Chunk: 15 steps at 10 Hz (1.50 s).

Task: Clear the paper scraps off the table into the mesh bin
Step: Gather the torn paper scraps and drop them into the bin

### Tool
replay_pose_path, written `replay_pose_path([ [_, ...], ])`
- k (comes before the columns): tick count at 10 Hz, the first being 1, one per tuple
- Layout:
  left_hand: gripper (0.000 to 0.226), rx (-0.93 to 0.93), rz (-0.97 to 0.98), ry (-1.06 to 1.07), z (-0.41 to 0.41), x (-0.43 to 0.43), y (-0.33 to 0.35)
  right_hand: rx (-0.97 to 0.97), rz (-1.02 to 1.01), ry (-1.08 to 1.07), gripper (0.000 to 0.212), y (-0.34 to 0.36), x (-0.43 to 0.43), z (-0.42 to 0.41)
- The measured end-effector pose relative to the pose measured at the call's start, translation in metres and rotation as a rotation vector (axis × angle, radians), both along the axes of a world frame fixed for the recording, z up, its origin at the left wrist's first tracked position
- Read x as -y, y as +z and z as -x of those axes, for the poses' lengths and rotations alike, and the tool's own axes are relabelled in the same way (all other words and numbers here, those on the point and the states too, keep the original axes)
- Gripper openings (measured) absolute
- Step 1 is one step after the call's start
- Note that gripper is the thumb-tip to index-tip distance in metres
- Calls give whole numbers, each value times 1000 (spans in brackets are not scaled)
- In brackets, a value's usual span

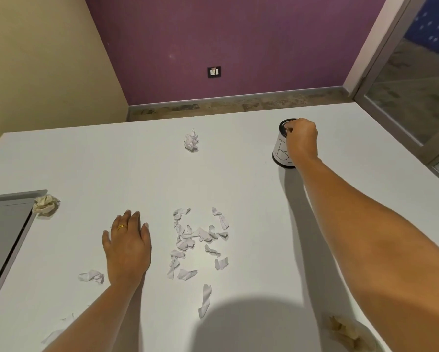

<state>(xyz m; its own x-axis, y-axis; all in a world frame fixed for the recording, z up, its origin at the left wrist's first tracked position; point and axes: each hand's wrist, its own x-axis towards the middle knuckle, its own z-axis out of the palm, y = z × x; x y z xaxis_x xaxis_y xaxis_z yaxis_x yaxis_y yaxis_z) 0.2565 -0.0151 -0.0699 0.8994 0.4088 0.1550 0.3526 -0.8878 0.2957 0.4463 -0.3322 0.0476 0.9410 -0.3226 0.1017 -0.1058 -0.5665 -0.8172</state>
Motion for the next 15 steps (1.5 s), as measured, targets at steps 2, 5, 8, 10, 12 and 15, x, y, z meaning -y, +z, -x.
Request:
replay_pose_path([
  [2,35,0,8,7,0,1,1,-29,117,12,29,2,7,-2],
  [5,35,0,8,6,0,1,1,69,295,32,26,-4,6,-2],
  [8,35,0,19,3,1,2,3,151,119,236,21,-40,-42,48],
  [10,36,3,38,1,2,4,7,-93,101,671,23,-69,-74,105],
  [12,36,-6,43,2,2,4,8,-140,306,718,30,-86,-95,125],
  [15,36,-3,35,0,2,2,5,-176,130,614,24,-83,-149,114],
])
